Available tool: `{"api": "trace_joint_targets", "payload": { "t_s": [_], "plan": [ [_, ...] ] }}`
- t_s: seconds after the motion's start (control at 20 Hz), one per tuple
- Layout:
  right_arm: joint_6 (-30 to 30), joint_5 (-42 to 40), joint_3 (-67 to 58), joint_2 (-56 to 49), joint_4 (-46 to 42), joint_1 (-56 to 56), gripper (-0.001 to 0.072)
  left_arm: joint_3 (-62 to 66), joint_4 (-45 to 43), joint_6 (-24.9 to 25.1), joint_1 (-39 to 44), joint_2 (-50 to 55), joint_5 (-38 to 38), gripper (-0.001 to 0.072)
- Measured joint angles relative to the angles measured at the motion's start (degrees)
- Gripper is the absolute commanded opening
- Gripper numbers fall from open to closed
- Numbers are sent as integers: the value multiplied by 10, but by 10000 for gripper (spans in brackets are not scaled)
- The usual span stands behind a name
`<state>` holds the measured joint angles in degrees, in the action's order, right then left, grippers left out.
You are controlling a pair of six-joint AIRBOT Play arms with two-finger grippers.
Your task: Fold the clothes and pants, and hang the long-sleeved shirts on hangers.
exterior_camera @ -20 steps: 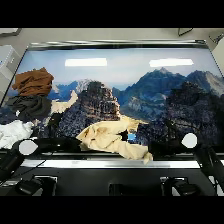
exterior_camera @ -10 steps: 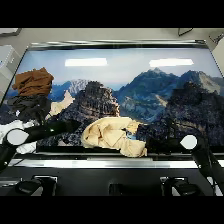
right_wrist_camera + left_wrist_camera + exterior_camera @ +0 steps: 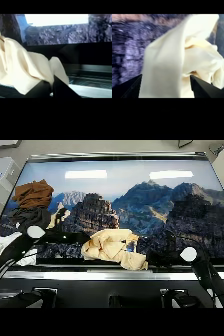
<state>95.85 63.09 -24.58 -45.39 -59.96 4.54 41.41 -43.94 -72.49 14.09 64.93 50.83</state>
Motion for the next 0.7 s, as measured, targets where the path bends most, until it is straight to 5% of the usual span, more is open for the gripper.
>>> {"api": "trace_joint_targets", "payload": {
  "t_s": [0.1,0.15,0.2,0.25,0.5,0.7],
  "plan": [
    [0,5,0,0,0,0,35,12,17,19,29,39,-11,640],
    [0,7,0,0,0,0,35,17,21,29,38,54,-14,546],
    [0,9,0,0,0,0,35,21,23,34,45,66,-20,226],
    [0,10,0,0,-1,0,35,24,23,37,50,77,-27,26],
    [-2,12,-40,0,-30,0,34,62,18,47,38,78,-28,18],
    [19,33,-228,0,-174,0,35,165,-10,29,-25,5,-14,19]
  ]
}}
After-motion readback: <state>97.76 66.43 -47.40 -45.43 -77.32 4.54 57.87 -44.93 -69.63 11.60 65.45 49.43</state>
